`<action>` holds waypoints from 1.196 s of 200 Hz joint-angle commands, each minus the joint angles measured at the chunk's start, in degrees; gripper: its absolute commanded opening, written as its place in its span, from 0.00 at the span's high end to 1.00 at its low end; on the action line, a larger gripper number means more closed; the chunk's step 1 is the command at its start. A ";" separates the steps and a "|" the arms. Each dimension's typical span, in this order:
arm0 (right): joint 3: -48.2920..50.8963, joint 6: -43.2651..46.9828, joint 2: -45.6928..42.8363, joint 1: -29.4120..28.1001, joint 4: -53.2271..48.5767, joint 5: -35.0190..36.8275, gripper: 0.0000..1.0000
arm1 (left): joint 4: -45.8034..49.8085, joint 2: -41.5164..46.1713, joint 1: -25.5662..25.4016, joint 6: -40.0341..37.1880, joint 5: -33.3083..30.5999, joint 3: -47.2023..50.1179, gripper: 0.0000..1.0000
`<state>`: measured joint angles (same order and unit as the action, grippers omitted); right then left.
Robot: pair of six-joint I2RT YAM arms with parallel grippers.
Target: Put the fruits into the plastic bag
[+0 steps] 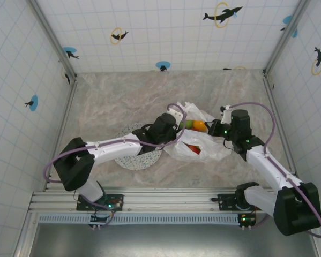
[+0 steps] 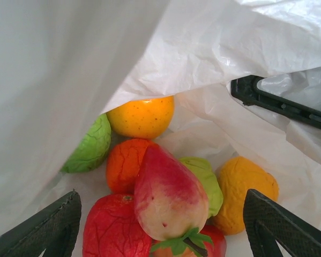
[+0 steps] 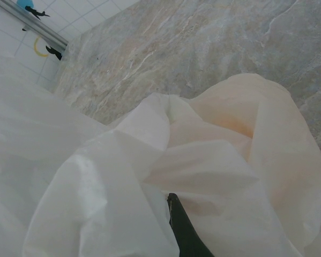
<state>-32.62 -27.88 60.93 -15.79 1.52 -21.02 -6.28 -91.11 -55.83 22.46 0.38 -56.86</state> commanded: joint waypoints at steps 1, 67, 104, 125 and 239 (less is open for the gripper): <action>-2.18 0.71 -0.78 -0.24 -0.02 0.53 1.00 | 1.24 3.56 -0.13 -1.42 -1.29 1.96 0.19; -2.80 0.47 0.00 0.05 0.50 -0.28 1.00 | 4.34 9.31 0.11 -3.65 -2.32 4.68 0.11; -2.52 0.59 -0.70 -0.01 -0.07 0.23 1.00 | 4.61 13.40 0.61 -3.74 -2.14 7.59 0.08; -2.71 0.94 -1.27 0.03 -0.63 0.71 1.00 | 5.05 15.91 1.28 -3.74 -1.48 9.05 0.08; -2.24 0.31 -0.94 -0.18 0.47 0.71 1.00 | 9.26 31.66 10.86 10.64 5.24 19.78 0.10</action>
<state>-32.67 -27.62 60.62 -15.77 1.06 -20.84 0.30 -60.97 -47.99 24.75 4.08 -39.81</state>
